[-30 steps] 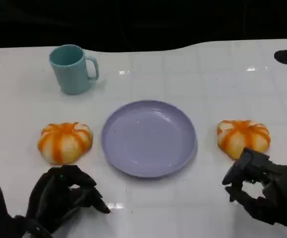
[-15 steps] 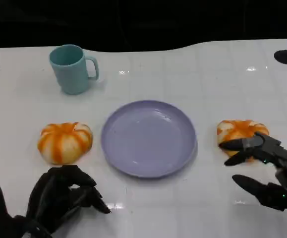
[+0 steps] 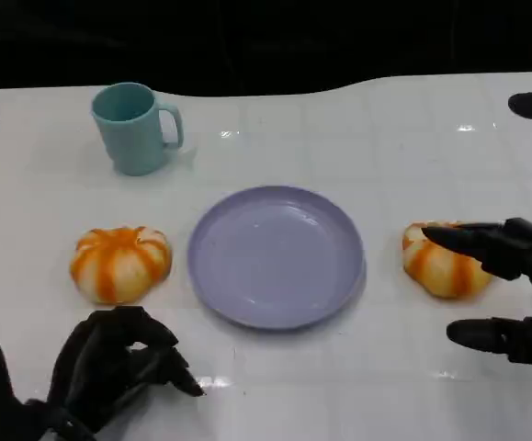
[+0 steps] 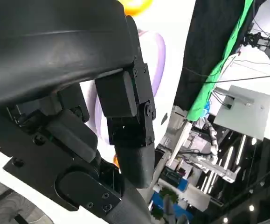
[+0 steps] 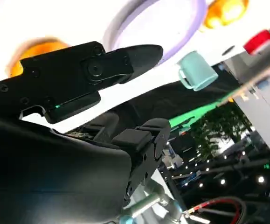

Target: Grasp the bread from the table and place it into the plate.

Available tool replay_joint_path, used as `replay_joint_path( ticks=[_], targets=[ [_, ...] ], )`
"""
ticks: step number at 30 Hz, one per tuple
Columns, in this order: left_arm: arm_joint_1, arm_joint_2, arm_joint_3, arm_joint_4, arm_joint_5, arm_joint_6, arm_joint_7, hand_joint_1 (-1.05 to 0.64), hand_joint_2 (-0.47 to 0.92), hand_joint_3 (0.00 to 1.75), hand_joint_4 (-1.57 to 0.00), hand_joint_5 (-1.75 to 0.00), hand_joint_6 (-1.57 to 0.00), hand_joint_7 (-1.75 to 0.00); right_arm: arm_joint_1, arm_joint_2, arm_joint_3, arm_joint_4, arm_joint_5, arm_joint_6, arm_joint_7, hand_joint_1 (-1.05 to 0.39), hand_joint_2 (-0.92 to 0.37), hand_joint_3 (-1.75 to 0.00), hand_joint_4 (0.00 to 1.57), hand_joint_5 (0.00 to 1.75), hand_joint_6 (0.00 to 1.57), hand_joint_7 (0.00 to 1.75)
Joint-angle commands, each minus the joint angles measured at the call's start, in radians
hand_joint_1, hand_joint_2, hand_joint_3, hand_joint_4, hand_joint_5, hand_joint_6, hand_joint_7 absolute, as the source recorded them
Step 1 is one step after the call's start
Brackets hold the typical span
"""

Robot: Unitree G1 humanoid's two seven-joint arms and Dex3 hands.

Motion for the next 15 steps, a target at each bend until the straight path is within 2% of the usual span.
replay_joint_path(
  ticks=[1,9,15],
  targets=[
    [-0.012,0.017,0.001,0.01,0.001,-0.007,-0.002,-1.05,0.61,0.0,-1.57,-0.6,-1.57,-0.37,-0.022,-0.053,0.016,-0.038,-0.09,0.055,-0.029,-0.46,-0.9,-0.01,0.05,0.31,0.31,0.0],
    [-0.015,0.017,0.004,0.014,0.0,-0.008,0.0,-1.05,0.61,0.0,-1.57,-0.6,-1.57,-0.37,-0.086,-0.094,0.094,-0.05,-0.312,0.17,-0.114,-0.47,-0.85,0.0,0.01,0.27,0.27,0.01],
    [-0.015,0.013,0.002,0.014,0.001,-0.01,0.003,-1.05,0.61,0.0,-1.57,-0.6,-1.57,-0.37,-0.167,-0.113,0.185,0.027,-0.425,0.256,-0.17,-0.47,-0.82,0.0,0.01,0.29,0.26,0.0]
  ],
)
